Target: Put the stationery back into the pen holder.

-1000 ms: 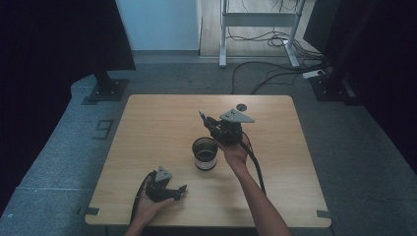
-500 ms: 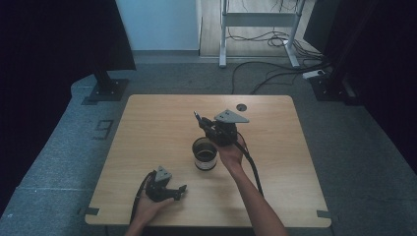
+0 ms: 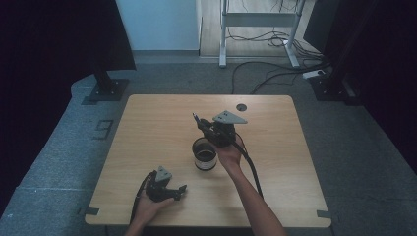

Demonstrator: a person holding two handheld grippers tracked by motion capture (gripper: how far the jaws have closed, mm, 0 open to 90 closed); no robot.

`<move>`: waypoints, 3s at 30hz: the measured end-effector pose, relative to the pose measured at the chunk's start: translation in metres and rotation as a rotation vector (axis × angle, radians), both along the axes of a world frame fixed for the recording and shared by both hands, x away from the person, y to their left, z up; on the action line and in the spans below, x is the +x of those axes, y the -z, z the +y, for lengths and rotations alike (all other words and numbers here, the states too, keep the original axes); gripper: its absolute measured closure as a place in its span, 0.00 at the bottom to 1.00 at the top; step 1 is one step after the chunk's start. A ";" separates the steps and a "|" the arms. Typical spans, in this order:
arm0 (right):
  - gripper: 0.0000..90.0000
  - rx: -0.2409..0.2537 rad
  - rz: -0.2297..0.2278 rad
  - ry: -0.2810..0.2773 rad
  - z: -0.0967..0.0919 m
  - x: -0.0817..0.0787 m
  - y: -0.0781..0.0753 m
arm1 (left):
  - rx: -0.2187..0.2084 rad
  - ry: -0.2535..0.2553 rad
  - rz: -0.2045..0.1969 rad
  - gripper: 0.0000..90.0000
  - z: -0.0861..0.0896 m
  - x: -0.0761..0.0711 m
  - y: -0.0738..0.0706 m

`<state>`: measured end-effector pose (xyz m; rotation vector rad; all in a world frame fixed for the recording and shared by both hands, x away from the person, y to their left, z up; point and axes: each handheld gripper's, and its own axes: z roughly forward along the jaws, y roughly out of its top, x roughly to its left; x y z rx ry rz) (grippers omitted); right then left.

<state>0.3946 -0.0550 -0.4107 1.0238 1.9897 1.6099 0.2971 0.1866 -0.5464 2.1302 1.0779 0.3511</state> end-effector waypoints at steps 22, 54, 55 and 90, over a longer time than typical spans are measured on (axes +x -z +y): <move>0.86 0.003 0.005 -0.009 0.011 0.003 0.003 | 0.004 0.000 -0.001 0.20 0.000 0.000 0.000; 0.86 -0.051 0.025 0.021 0.022 0.022 0.030 | -0.002 0.003 -0.002 0.20 0.001 0.001 0.000; 0.86 -0.051 0.027 0.025 0.022 0.022 0.031 | -0.002 0.003 -0.001 0.20 0.001 0.001 0.000; 0.85 -0.155 0.097 0.025 0.012 0.007 0.072 | 0.010 0.003 -0.004 0.20 0.000 0.001 0.000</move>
